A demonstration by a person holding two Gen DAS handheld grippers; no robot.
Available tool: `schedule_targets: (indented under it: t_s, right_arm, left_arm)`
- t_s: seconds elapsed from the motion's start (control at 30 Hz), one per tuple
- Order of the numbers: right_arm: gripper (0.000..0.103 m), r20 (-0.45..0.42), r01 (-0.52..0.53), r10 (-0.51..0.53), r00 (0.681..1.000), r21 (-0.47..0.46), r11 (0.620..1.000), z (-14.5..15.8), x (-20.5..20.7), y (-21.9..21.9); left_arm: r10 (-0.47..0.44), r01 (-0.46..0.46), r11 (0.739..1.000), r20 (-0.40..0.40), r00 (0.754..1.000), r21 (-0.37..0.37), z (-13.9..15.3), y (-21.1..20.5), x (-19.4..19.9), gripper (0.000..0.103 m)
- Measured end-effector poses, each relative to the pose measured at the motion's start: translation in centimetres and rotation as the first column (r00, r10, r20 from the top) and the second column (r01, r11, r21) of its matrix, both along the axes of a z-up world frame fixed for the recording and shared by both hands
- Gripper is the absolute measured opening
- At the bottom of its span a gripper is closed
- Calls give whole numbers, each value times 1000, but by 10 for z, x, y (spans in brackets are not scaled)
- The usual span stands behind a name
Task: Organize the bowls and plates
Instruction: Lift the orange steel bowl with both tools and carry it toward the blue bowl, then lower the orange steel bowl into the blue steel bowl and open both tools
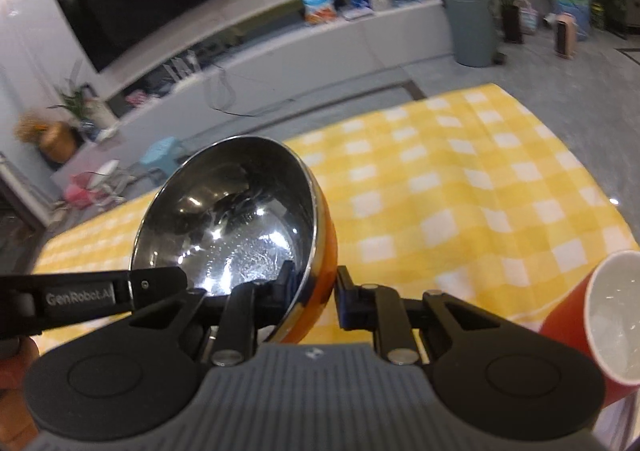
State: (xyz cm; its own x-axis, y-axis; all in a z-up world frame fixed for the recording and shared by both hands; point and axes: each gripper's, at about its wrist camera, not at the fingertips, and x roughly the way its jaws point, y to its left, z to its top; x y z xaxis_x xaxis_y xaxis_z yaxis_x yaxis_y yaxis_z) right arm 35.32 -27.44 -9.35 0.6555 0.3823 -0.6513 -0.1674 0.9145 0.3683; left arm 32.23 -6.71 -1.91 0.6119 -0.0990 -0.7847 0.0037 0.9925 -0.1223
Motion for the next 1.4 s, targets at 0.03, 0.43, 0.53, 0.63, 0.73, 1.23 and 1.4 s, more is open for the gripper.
schedule_targets:
  t_s: [0.03,0.43,0.53,0.63,0.73,1.23,1.4]
  right_arm:
    - [19,21,-27,27,999,4,1000,8,-6,4]
    - [18,87,-228,223,971,55,972,83,-95,66]
    - [18,102,-269,263,959,46,962,94,-118,84]
    - [18,103,-287,282,954,29,958,96,-142,101]
    - [17,89,-283,279,956,40,958,90,-164,114]
    - [14,71,-244,240,968,46,969,73,-212,152]
    - [14,15,-272,272,962,-3,962,54,-210,174]
  left_arm:
    - [2,-2,1000,11,1000,-8,8,6,-7,10]
    - [1,-22,983,117,993,182,82,42,-124,10]
    - [-7,-27,973,144,990,230,91,48,-147,10]
    - [38,-58,983,111,993,177,91,62,-160,8]
    - [87,-97,992,107,990,84,83,82,-176,7]
    - [245,-229,959,85,966,-165,40,164,-231,7]
    - [267,-261,957,35,963,-125,15,173,-237,7]
